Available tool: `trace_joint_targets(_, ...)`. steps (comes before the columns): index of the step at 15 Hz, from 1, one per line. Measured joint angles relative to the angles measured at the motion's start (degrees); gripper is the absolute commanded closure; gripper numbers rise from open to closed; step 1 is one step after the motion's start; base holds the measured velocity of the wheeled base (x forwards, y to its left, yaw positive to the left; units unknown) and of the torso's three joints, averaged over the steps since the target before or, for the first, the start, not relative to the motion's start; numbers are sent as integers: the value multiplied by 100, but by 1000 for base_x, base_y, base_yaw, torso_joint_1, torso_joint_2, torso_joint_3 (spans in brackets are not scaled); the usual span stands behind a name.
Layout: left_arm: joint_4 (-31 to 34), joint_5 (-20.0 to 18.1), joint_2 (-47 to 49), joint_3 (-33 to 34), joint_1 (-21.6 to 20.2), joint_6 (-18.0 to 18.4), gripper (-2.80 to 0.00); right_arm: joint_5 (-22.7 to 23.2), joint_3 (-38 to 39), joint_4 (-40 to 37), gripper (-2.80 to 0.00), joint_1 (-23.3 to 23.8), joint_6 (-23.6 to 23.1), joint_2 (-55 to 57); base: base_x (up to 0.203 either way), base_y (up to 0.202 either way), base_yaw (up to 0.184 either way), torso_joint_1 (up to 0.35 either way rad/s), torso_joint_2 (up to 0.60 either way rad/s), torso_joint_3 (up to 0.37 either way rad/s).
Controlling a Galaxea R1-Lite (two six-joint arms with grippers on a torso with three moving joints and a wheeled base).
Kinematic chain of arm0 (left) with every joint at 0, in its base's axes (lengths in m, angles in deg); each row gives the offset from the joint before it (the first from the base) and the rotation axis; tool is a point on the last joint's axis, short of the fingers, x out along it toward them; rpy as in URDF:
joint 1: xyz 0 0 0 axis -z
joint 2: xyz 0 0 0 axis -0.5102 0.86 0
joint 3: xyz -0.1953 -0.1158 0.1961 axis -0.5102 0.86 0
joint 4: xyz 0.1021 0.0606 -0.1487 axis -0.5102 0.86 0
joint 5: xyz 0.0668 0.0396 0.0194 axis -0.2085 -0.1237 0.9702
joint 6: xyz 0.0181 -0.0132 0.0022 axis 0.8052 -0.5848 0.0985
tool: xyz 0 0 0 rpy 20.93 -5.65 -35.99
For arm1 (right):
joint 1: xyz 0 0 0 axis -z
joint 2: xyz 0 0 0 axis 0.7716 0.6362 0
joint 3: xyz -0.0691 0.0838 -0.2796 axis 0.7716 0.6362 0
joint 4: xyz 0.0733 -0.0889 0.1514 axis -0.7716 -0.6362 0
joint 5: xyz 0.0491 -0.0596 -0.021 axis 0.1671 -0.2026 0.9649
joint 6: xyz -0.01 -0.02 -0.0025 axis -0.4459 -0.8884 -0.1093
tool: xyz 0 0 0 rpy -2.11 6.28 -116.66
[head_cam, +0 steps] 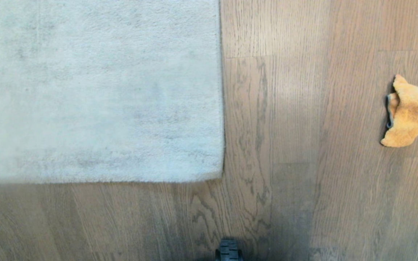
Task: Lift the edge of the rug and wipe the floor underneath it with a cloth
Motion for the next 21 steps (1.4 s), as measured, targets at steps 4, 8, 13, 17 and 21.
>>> trace_joint_targets(4,2,0,1,0,1,-11,0,0,0,-2,0,0,1,0,0,0,0,0,0,0)
trace_joint_targets(8,2,0,0,0,0,-9,0,0,0,-2,0,0,1,0,0,0,0,0,0,0)
trace_joint_targets(13,2,-1,0,0,0,-11,0,0,0,-2,0,0,1,0,0,0,0,1,1,95)
trace_joint_targets(17,4,0,0,0,2,-11,0,0,0,-3,0,0,0,0,0,0,0,-1,2,195)
trace_joint_targets(21,2,0,0,0,2,-18,0,-2,0,-4,0,0,1,0,0,0,0,2,2,202)
